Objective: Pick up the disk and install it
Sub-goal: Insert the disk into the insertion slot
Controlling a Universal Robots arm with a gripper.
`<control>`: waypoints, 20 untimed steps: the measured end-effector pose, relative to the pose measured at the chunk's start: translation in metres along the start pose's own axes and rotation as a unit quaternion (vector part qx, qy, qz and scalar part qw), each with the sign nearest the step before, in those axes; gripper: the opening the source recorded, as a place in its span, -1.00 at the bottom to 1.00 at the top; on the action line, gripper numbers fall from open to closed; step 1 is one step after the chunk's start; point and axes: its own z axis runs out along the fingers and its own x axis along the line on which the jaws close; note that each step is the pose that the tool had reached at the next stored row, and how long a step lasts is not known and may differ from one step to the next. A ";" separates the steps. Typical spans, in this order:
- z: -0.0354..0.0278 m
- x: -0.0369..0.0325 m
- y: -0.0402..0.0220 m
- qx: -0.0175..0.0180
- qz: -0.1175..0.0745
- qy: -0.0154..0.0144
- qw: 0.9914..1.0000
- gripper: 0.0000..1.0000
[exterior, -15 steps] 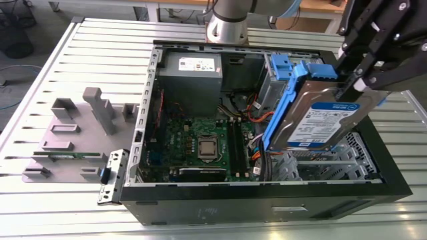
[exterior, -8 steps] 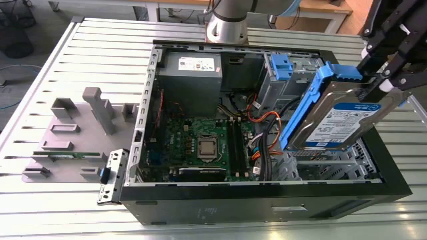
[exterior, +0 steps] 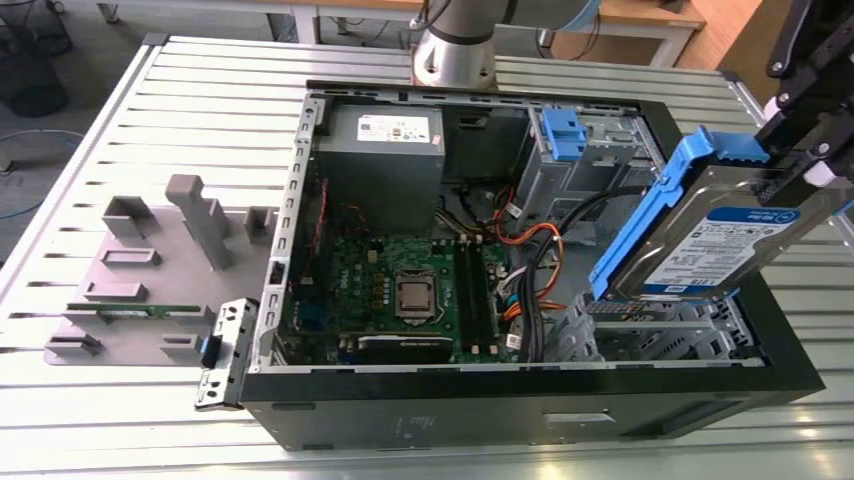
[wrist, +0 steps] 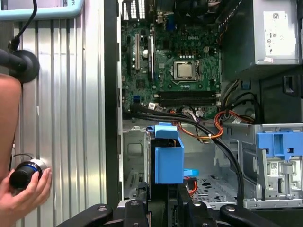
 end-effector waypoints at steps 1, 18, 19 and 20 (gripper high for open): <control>0.0002 -0.0002 -0.0013 0.000 0.000 0.000 1.000 -0.30; 0.0048 -0.0003 -0.0027 0.000 -0.005 0.000 1.000 -0.30; 0.0050 -0.0003 -0.0027 0.000 -0.005 0.000 1.000 -0.30; 0.0050 -0.0003 -0.0027 0.000 -0.005 0.001 1.000 -0.30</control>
